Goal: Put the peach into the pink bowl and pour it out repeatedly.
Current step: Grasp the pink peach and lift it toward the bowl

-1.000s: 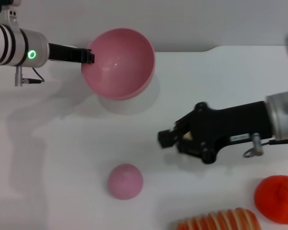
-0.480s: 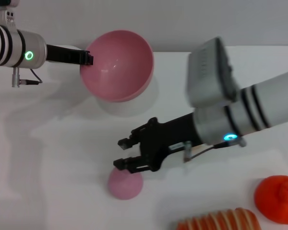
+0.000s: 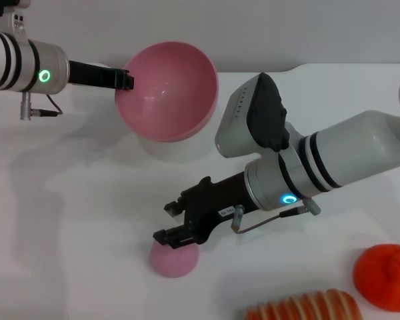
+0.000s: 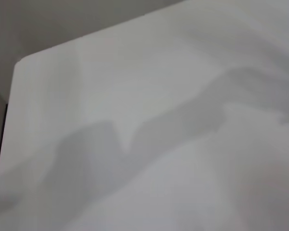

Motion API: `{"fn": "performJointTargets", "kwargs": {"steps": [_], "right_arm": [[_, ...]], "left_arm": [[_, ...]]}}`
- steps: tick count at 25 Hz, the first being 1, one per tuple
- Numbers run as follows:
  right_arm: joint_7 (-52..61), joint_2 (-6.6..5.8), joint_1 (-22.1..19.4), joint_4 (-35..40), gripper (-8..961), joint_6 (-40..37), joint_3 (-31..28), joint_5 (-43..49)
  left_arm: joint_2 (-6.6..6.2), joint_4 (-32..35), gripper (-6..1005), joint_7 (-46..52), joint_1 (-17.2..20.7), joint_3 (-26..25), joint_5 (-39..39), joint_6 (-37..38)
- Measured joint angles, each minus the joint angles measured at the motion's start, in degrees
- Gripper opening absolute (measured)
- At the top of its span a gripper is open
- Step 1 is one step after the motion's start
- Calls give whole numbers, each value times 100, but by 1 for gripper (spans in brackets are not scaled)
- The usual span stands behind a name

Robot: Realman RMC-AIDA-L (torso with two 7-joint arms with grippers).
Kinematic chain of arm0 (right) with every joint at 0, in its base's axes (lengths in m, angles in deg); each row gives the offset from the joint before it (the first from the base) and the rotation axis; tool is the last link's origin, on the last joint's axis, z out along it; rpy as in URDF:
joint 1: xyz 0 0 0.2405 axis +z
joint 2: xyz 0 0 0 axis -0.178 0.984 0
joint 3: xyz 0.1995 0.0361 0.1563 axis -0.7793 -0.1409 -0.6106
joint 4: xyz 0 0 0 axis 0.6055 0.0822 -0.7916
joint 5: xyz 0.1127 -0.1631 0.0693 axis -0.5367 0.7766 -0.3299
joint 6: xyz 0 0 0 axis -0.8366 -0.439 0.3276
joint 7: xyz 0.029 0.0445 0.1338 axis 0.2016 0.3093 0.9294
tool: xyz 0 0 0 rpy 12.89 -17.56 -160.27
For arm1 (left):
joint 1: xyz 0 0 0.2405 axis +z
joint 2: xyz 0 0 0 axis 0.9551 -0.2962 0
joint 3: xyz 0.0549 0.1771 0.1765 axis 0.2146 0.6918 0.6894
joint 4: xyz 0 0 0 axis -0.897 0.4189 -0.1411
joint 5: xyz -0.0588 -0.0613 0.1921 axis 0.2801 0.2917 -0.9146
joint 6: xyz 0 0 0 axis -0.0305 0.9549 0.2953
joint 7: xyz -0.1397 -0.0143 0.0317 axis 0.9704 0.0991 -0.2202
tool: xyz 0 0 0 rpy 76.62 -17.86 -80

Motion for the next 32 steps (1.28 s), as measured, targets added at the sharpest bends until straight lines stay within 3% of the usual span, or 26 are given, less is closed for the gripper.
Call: {"fn": "performJointTargets", "kwargs": {"steps": [21,32], "right_arm": [[454,-13,235,-711,545,-100,188,69],[414,-28,51,-392,117,-45,218,72]], "left_arm": [[24,-53,45,-82,16,-3,6,60],[23,-70,44,-87,63,-2,16,92]]}}
